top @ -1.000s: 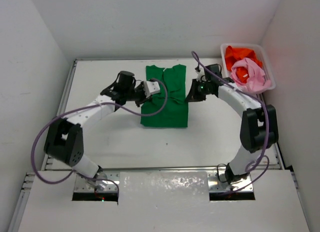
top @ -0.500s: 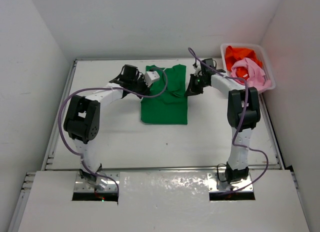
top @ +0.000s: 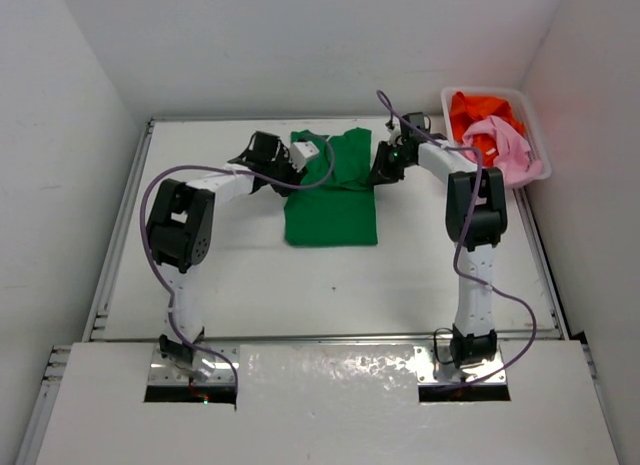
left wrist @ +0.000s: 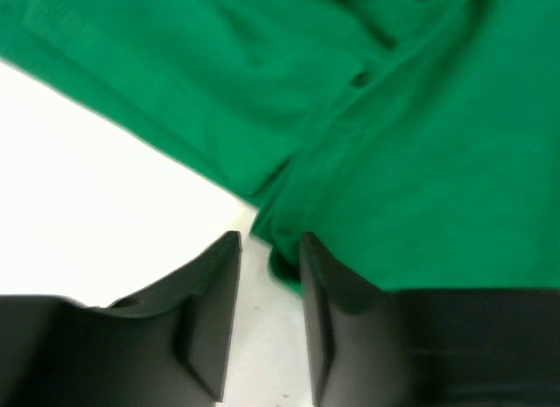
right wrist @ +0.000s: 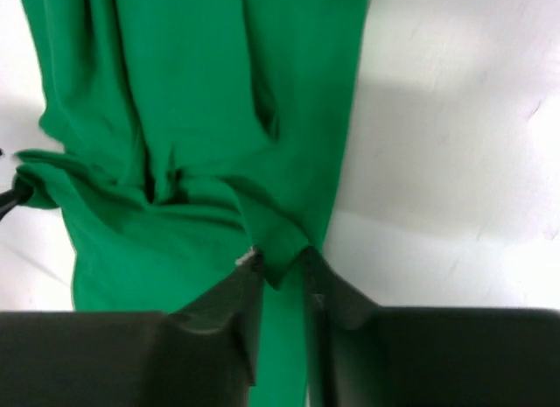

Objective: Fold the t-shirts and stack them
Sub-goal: Fold the folded rectangular tshirt in 1/3 of the way

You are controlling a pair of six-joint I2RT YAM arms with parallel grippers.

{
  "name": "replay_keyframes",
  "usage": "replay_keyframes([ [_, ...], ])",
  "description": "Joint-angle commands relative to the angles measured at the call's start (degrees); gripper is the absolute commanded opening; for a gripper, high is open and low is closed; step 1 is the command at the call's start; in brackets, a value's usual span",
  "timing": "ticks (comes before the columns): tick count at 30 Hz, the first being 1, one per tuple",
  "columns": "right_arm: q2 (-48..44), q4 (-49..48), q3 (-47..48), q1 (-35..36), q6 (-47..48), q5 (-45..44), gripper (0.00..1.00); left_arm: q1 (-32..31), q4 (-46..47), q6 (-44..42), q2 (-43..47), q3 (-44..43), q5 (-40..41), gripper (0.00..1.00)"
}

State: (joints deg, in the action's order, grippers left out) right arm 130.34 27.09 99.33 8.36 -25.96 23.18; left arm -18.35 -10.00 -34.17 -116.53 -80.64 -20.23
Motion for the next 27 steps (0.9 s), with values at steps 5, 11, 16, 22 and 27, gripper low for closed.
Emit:
replay_keyframes([
  [5, 4.6, 2.2, 11.5, -1.6, 3.3, -5.9, 0.31, 1.3, 4.2, 4.2, -1.0, -6.3, 11.6, 0.62],
  [11, -0.4, 7.0, 11.3, -2.1, 8.3, -12.4, 0.32, 4.9, -2.3, 8.5, -4.5, -18.5, 16.5, 0.64],
  [16, -11.1, 7.9, -3.6, -2.6, 8.7, -9.9, 0.47, 2.4, -18.3, -13.4, 4.8, -16.7, -4.8, 0.63],
  [22, -24.6, -0.7, -29.8, -0.2, 5.8, 0.5, 0.55, -5.2, -22.4, -30.7, 19.4, 11.1, -5.6, 0.6],
  [27, -29.7, -11.1, -42.5, 1.2, 5.7, 3.4, 0.44, 2.6, -12.0, 10.8, 21.5, 19.0, -13.5, 0.51],
])
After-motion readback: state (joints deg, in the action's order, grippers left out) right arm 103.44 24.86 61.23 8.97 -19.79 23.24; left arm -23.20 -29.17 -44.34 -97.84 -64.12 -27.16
